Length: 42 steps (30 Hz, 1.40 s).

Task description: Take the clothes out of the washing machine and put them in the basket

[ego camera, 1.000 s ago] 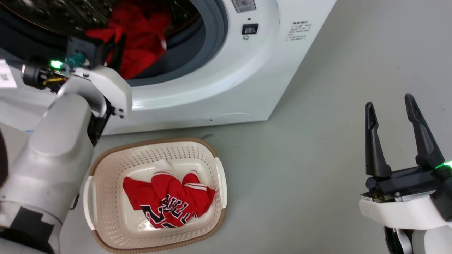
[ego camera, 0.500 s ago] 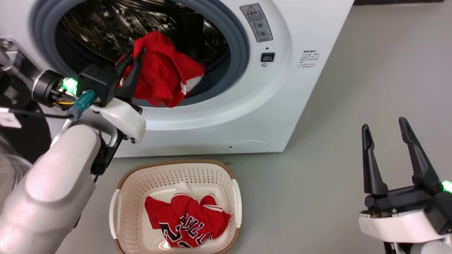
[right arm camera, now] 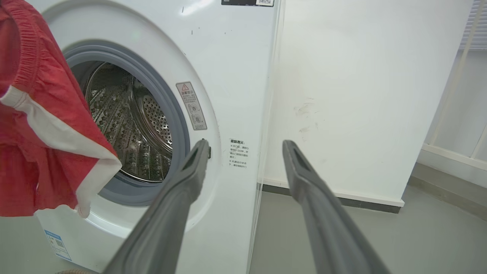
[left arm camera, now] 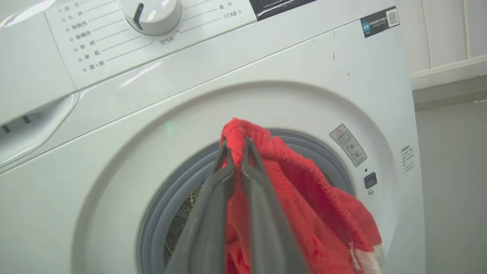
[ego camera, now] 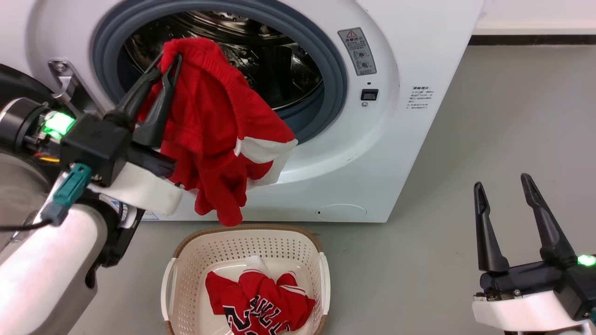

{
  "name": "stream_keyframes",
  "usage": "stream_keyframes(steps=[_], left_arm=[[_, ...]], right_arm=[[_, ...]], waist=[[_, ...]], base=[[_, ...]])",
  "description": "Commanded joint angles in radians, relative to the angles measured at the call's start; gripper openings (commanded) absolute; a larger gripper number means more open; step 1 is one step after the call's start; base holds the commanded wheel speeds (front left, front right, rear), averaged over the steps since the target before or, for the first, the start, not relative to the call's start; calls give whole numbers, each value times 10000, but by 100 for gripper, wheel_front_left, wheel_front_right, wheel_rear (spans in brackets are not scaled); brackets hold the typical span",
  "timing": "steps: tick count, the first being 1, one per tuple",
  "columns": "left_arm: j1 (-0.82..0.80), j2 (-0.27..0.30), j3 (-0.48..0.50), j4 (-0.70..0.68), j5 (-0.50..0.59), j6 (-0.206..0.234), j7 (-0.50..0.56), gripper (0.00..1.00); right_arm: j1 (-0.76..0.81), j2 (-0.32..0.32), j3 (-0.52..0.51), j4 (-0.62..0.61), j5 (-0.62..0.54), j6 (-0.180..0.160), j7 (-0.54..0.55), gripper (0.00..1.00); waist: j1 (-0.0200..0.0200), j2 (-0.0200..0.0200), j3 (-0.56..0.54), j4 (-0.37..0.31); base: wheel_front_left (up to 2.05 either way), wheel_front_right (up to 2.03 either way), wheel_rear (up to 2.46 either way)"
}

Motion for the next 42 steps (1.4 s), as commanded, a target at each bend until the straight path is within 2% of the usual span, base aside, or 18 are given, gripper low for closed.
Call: stream_keyframes(steps=[1,5,13,21,25,32,42], left_arm=[[143,68,71,-232,82,122,26,0],[338,340,196,-959,137,407,230,0],[936,599,-12,-1465,66,570,502,0],[2054,429,-647,-616,-440,286,380,0],[2337,138,-975,368,-711,-51,206,0],[2531,-893,-1642,3004,-1217,-947,-282,0],[1231,-2543,-2485,7463,-1053,-2131,-628,0]], right_arm=[[117,2,-19,23,-2,-7,-23,100],[190,2,-55,58,39,-7,-23,100],[39,2,-37,19,57,-7,-23,100],[-321,2,-89,-16,-57,-7,-23,100],[-496,2,-92,-47,-69,-7,-23,100],[-922,2,-21,-95,-125,-7,-23,100],[-1799,3,139,-258,-21,-7,-23,100]], waist=[[1,-1,-63,48],[1,-1,-130,116],[1,-1,121,112],[1,-1,907,24],[1,-1,1258,-77],[1,-1,2052,-382],[1,-1,3680,-1006]], base=[[0,0,0],[0,0,0],[0,0,0],[0,0,0],[0,0,0],[0,0,0],[0,0,0]])
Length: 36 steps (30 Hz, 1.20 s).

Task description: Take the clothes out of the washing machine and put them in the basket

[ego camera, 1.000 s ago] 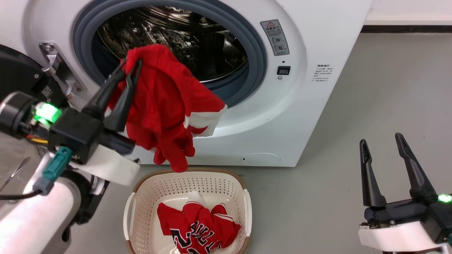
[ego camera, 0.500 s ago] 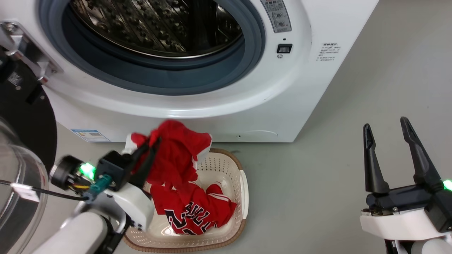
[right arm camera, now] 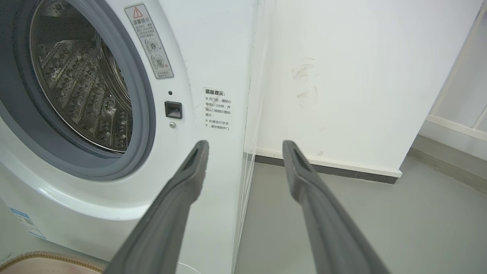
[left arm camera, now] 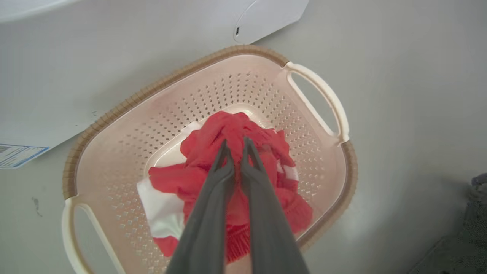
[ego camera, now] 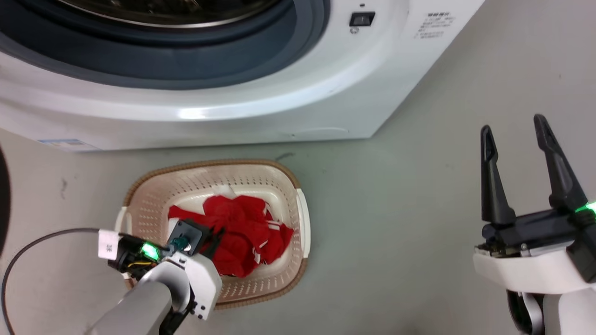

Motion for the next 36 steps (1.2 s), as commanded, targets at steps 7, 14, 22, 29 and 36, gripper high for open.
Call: stream_keyframes(steps=[7,14,22,29,36], left_arm=[[-1650,-757,-387,3083,405,-547,-118,0],[-2901,-1275,-756,5065,711,-887,-89,0],[-3774,-1530,-985,6545,840,-979,130,0],[-4002,-1541,-1042,6951,797,-942,136,0],[-3661,-1634,-1021,7091,596,-893,-28,100]], right_arm=[[-814,7,97,-187,255,-7,-23,100],[-1264,7,86,-270,467,-7,-23,100],[-1720,7,212,-475,710,-7,-23,100],[-1837,7,285,-576,814,-7,-23,100],[-1766,5,349,-435,823,-7,-23,100]], waist=[[-1,0,1835,-838],[-1,0,2964,-1131],[-1,0,3966,-1487],[-1,0,4197,-1636],[-1,0,3663,-1621]], base=[[0,0,0],[0,0,0],[0,0,0],[0,0,0],[0,0,0]])
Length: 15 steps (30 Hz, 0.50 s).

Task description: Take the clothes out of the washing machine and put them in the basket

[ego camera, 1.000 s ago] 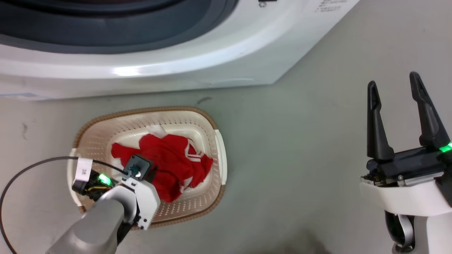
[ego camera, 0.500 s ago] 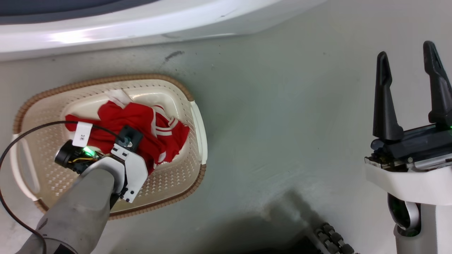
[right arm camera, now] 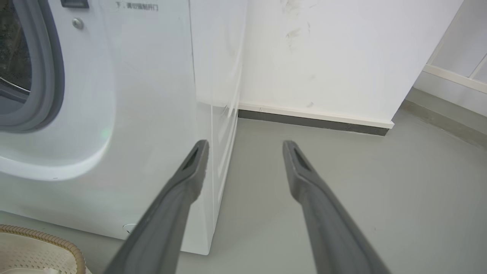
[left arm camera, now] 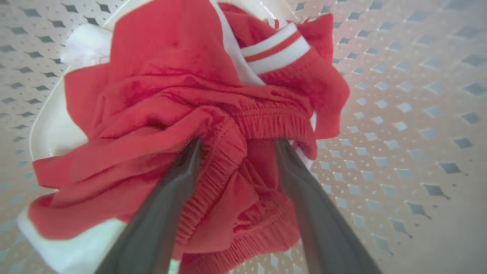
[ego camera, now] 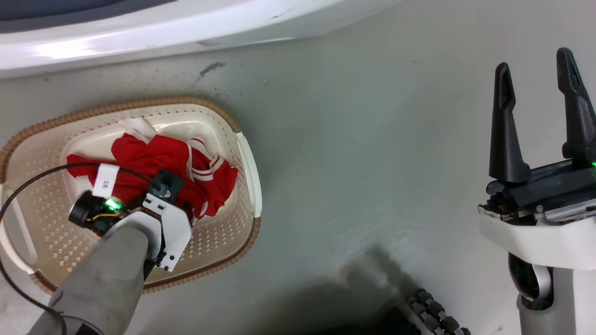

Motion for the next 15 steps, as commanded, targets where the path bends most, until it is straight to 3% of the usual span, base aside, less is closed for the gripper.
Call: stream_keyframes(steps=[1,10,15], left_arm=[[165,-59,179,35,-220,66,-339,100],[1012,-380,611,-430,-578,400,-1415,100],[1784,-117,1670,-2789,-447,1263,-1443,100]], right_arm=[[-4,7,15,62,-5,-7,-23,100],[767,7,-27,481,-193,-7,-23,100],[1174,6,-263,714,-360,-7,-23,100]], waist=[[-1,0,-390,38],[-1,0,-1949,357],[-1,0,-2828,786]], base=[[0,0,0],[0,0,0],[0,0,0]])
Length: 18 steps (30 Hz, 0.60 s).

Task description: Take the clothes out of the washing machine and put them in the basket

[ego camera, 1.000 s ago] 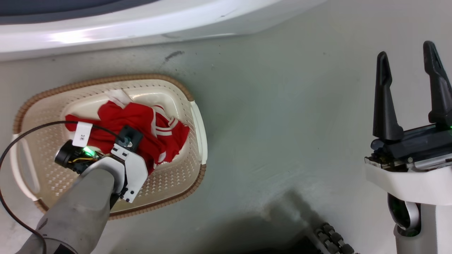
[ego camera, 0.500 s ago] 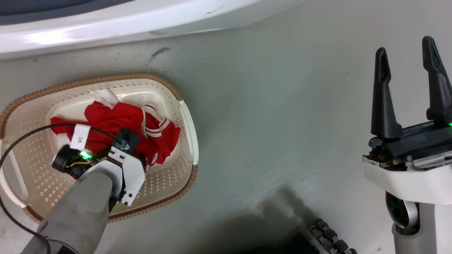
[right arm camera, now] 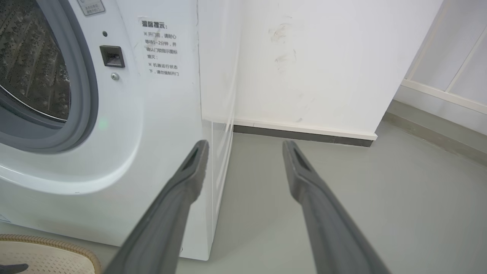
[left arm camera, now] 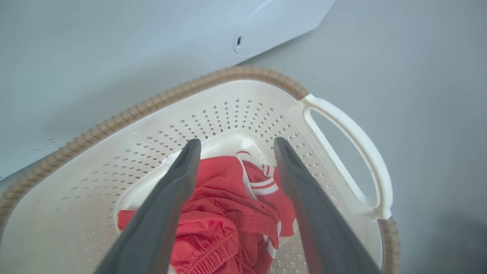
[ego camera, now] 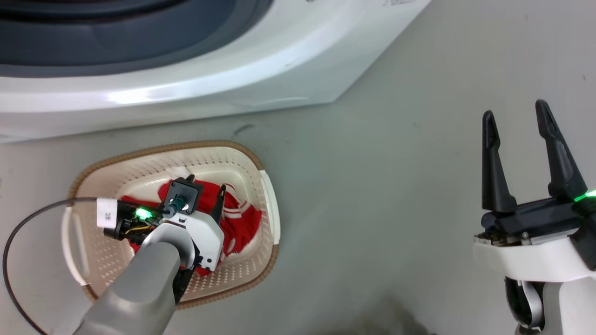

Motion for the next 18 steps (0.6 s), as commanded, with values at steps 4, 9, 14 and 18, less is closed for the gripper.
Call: stream_keyframes(steps=[4,9,14,18], left_arm=[[1141,242,1048,-2175,804,636,-22,100],[2468,188,2496,-4450,1765,1089,-24,100],[3504,-200,3861,-6180,2648,1294,-25,100],[4225,-625,4852,-7408,3269,1345,-24,100]], right_arm=[[436,4,-140,148,-170,-7,-23,100],[848,2,-276,267,-305,-7,-23,100],[1212,4,-376,332,-360,-7,-23,100],[1471,4,-418,377,-424,-7,-23,100]], waist=[[1,0,-1184,657],[1,0,-1946,962],[1,0,-2628,1223],[1,0,-3158,1378]], base=[[0,0,0],[0,0,0],[0,0,0],[0,0,0]])
